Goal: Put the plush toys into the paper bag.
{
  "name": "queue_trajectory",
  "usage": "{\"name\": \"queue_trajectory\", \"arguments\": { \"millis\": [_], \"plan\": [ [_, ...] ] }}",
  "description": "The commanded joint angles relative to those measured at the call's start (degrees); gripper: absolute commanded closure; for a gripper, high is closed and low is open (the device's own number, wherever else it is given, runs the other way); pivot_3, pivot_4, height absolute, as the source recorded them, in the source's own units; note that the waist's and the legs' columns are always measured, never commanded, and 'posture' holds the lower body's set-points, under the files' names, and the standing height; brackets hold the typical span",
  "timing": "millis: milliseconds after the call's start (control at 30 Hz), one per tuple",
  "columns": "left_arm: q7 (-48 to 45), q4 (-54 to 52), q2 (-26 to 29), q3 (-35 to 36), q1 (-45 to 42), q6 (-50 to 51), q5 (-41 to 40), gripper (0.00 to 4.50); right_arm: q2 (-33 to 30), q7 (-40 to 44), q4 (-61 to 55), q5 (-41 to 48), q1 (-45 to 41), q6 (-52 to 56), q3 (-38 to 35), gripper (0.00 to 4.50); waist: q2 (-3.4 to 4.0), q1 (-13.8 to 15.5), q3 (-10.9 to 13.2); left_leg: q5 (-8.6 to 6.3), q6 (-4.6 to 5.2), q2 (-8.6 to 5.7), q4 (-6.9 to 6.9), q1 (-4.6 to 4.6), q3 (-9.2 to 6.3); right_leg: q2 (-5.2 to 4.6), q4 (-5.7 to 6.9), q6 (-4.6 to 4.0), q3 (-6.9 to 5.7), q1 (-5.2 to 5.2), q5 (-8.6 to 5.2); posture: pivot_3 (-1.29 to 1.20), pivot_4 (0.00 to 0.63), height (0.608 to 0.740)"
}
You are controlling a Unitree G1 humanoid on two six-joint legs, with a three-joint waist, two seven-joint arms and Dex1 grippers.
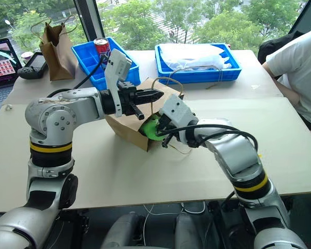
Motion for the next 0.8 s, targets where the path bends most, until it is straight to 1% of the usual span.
{"name": "queue_trajectory", "arguments": {
  "millis": [33,133,200,233,267,333,367,467,500,567,633,700,800],
  "plan": [
    [0.06,-2.91,0.33,0.95,-0.68,0.31,-1.42,4.5,4.37,-3.12,5.86,-3.06,-1.99,-9.87,0.52,4.46,0.0,-0.09,0.0,0.0,-0.01,0.0,-0.01,0.0,0.0,0.0,0.0,0.0,0.0,0.0,0.0,0.0,0.15,0.74],
    [0.29,-2.86,0.37,0.89,-0.75,0.18,-1.43,4.5,9.53,-4.9,11.03,-3.0,-2.01,-15.15,-1.17,4.46,0.0,-0.4,0.0,0.03,-0.06,0.02,-0.06,0.04,0.01,0.05,0.03,0.0,0.01,-0.06,0.0,0.0,0.15,0.74],
    [0.56,-2.79,0.33,0.87,-0.84,0.06,-1.46,4.5,10.54,-5.16,13.26,-3.75,-1.6,-17.14,-1.11,3.74,0.0,-0.67,0.0,0.05,-0.09,0.03,-0.08,0.02,0.01,0.08,0.07,-0.01,0.02,-0.12,0.0,0.0,0.15,0.74],
    [0.67,-2.75,0.35,0.87,-0.88,0.04,-1.51,4.5,10.79,-4.95,13.86,-3.67,-1.34,-17.74,-1.19,3.59,0.0,-0.66,0.0,0.05,-0.1,0.03,-0.08,0.03,0.01,0.08,0.1,-0.01,0.02,-0.12,0.0,0.0,0.15,0.74],
    [0.77,-2.71,0.49,0.97,-0.88,-0.03,-1.51,4.5,11.11,-5.0,13.89,-3.31,-0.85,-17.97,-1.74,3.16,0.0,-0.59,0.0,0.05,-0.09,0.02,-0.08,0.02,0.0,0.06,0.1,-0.01,0.01,-0.11,0.0,0.0,0.15,0.74],
    [0.77,-2.54,0.82,0.99,-0.87,-0.28,-1.33,4.5,10.88,-4.42,12.29,-1.98,0.54,-17.16,-2.94,2.46,0.0,-0.53,0.0,0.05,-0.09,0.01,-0.07,0.01,0.0,0.05,0.1,-0.01,0.01,-0.07,0.0,0.0,0.15,0.74],
    [0.7,-2.45,0.99,0.94,-0.84,-0.44,-1.21,4.5,10.34,-3.98,10.86,-1.33,1.38,-16.38,-3.58,2.17,0.0,-0.51,0.0,0.04,-0.08,0.01,-0.07,0.01,0.0,0.05,0.11,0.0,0.0,-0.06,0.0,0.0,0.15,0.74],
    [0.52,-2.15,1.15,0.88,-0.89,-0.7,-1.08,4.5,7.35,-2.81,7.17,-0.41,3.47,-14.56,-5.19,1.12,0.0,-0.49,0.0,0.03,-0.05,0.01,-0.09,0.0,0.0,0.05,0.11,0.0,0.0,-0.06,0.0,0.0,0.15,0.74],
    [0.43,-2.03,1.21,0.84,-0.89,-0.81,-1.03,4.5,4.6,-1.16,4.75,0.27,4.84,-13.65,-5.9,0.82,0.0,-0.47,0.0,0.02,-0.05,0.01,-0.1,-0.02,0.0,0.05,0.11,0.0,0.0,-0.06,0.0,0.0,0.15,0.74],
    [0.2,-1.5,1.17,0.72,-0.99,-1.23,-0.86,4.5,-1.45,2.09,0.12,1.73,7.7,-11.58,-8.07,0.82,0.01,-0.33,0.0,0.02,-0.05,0.0,-0.11,-0.02,0.0,0.04,0.08,0.0,0.0,-0.07,0.0,0.0,0.15,0.74],
    [-0.08,-0.8,1.08,0.62,-1.39,-1.66,-0.76,4.5,-7.15,5.06,-3.32,2.69,10.27,-9.95,-8.61,0.82,0.0,-0.17,0.01,0.01,-0.02,0.0,-0.1,-0.02,0.0,0.03,0.01,0.0,-0.01,-0.05,0.0,0.0,0.15,0.74],
    [-0.58,-0.12,1.15,0.21,-1.7,-2.28,-0.49,4.5,-9.88,6.31,-4.86,3.43,12.57,-8.6,-8.32,0.82,0.0,-0.12,0.0,-0.01,0.0,0.02,-0.09,0.0,0.01,0.04,-0.1,0.0,-0.02,0.0,0.0,0.0,0.15,0.74],
    [-1.07,0.32,1.22,-0.16,-1.91,-2.66,-0.33,4.5,-11.17,6.16,-5.16,2.4,14.89,-8.54,-5.28,0.82,-0.01,-0.44,0.01,-0.01,0.0,0.11,-0.09,0.08,0.03,0.12,-0.16,-0.01,-0.01,0.06,-0.01,0.0,0.15,0.74]
  ]
}}
